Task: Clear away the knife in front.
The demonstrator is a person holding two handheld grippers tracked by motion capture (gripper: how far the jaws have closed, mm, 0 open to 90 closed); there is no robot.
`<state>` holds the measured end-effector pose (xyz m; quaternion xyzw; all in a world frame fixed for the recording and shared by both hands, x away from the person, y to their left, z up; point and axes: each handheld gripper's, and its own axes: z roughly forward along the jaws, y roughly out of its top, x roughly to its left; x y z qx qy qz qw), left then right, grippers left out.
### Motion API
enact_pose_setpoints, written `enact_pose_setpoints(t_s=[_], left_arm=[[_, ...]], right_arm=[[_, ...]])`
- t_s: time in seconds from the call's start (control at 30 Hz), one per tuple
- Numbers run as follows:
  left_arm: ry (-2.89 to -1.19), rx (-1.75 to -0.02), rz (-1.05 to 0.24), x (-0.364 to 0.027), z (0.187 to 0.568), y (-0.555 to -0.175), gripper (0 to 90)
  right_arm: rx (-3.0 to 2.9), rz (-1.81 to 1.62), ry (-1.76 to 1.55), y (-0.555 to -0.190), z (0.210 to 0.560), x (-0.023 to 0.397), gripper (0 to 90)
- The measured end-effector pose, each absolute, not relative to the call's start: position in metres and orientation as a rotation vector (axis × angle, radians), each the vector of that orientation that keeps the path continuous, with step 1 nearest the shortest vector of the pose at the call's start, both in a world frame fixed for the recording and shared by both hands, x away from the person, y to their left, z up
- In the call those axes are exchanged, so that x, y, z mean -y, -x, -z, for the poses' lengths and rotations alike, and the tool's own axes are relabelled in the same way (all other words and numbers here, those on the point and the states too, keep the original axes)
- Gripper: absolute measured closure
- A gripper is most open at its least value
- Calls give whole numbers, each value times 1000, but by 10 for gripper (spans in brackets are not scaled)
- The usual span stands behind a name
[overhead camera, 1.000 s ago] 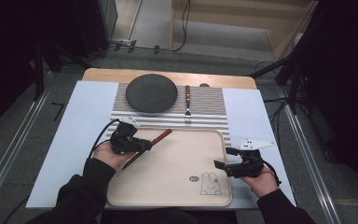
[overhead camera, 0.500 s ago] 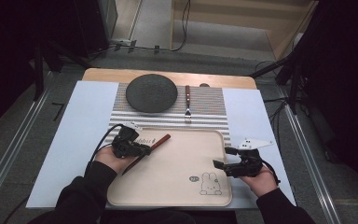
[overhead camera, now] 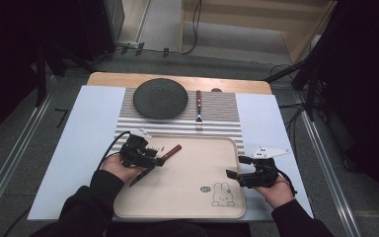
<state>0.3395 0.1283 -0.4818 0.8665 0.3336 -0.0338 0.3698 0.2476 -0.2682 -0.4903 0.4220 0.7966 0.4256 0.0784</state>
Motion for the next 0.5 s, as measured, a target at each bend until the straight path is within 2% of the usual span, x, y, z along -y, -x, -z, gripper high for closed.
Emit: enact_pose_setpoints(t_s=[0.17,0.5], left_arm=[[-2195,-821,76,-124,472,-342,356],[-2206,-748,115,-99,465,-347,357]], right_arm=[[-2395,-1269,-1253,-247,490,267,187],[-2380,-1264,-1269,-244,490,270,188]])
